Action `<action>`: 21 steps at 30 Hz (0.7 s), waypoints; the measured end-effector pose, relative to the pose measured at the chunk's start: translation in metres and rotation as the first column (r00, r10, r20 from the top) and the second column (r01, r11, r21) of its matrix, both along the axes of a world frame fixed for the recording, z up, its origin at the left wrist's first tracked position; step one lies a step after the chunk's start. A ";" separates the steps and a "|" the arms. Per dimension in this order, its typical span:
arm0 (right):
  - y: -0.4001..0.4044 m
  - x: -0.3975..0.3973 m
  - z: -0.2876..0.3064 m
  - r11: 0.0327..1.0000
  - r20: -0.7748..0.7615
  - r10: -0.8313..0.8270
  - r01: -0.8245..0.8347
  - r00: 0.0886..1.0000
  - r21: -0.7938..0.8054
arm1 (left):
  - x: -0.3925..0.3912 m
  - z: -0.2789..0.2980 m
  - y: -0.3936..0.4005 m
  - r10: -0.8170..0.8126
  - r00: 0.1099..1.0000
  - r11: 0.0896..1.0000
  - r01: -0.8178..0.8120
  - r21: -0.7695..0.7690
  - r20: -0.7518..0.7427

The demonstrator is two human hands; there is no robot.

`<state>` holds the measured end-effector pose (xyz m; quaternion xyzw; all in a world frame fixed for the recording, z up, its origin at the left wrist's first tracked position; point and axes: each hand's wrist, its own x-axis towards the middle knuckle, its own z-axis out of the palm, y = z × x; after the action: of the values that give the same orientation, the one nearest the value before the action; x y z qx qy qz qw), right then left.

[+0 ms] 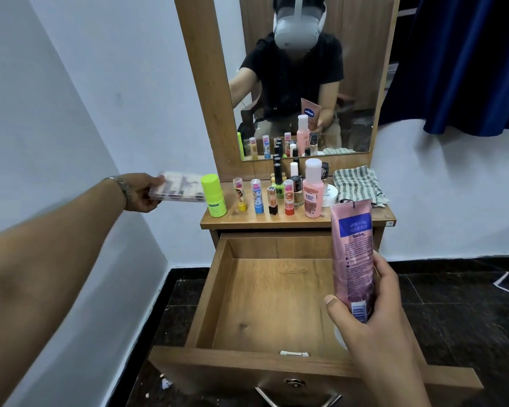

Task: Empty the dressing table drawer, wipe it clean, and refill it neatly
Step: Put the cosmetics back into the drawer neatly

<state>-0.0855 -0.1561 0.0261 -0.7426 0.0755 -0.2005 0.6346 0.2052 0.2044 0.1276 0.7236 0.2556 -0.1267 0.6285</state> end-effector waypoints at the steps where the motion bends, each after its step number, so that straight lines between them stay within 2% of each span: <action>1: 0.001 -0.001 0.000 1.000 -0.001 -0.005 0.005 1.000 -0.001 | -0.007 0.004 0.012 0.017 1.000 1.000 -0.017 0.014 0.009; 6: 0.003 -0.009 0.003 0.999 0.016 -0.032 0.032 0.999 -0.013 | -0.053 0.025 0.056 0.089 0.991 0.996 -0.091 0.010 0.099; 11: 0.003 -0.013 0.007 0.997 -0.005 -0.080 0.080 0.997 -0.017 | -0.113 0.041 0.071 0.016 0.989 1.000 -0.018 0.013 0.146; 15: 0.004 -0.014 0.009 0.996 0.008 -0.083 0.083 0.996 -0.008 | -0.171 0.042 0.041 -0.116 0.983 0.993 0.116 0.007 0.146; 21: 0.001 -0.016 0.011 0.997 0.004 -0.073 0.073 0.997 0.031 | -0.231 0.019 -0.045 -0.306 0.936 0.952 0.300 0.060 0.174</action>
<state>-0.1010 -0.1549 0.0368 -0.7290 0.1040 -0.2245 0.6383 -0.0258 0.1598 0.1467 0.7730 0.0847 -0.1513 0.6103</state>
